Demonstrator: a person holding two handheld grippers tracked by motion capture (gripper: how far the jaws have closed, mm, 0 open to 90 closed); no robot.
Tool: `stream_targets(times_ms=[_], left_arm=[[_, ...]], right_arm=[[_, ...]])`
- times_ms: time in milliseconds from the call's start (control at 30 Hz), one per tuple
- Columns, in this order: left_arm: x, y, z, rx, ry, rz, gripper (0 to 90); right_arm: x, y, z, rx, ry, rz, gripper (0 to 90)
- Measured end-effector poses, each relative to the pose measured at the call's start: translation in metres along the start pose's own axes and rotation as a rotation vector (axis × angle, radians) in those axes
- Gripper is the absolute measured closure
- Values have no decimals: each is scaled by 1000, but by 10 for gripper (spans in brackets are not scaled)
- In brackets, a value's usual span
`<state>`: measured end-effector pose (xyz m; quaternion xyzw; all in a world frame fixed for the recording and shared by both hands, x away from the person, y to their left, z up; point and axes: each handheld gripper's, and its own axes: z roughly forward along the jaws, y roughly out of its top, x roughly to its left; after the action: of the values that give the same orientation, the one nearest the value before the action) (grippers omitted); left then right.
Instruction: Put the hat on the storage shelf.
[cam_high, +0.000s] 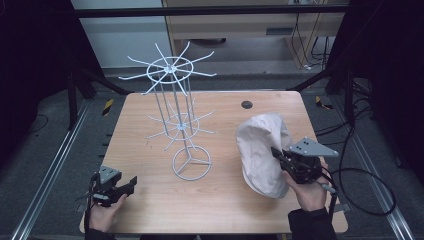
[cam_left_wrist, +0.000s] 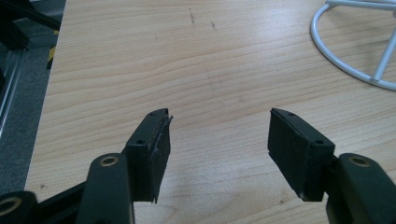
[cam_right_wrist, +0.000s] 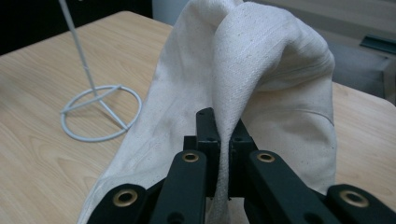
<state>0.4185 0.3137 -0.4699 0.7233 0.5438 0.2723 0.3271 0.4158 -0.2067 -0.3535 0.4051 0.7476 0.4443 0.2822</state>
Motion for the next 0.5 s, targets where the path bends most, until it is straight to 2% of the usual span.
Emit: stream_targets(times_ms=[100, 133, 233, 500], left_arm=[[0, 0, 0, -2, -1, -3, 392], [0, 0, 0, -1, -1, -3, 392], [0, 0, 0, -2, -1, -3, 392], [0, 0, 0, -3, 1, -2, 392]], right_arm=[[3, 3, -2, -21, 17, -3, 878], [6, 6, -4, -50, 36, -6, 878], [10, 10, -6, -88, 51, -11, 878], [14, 21, -16, -157, 73, -28, 878]])
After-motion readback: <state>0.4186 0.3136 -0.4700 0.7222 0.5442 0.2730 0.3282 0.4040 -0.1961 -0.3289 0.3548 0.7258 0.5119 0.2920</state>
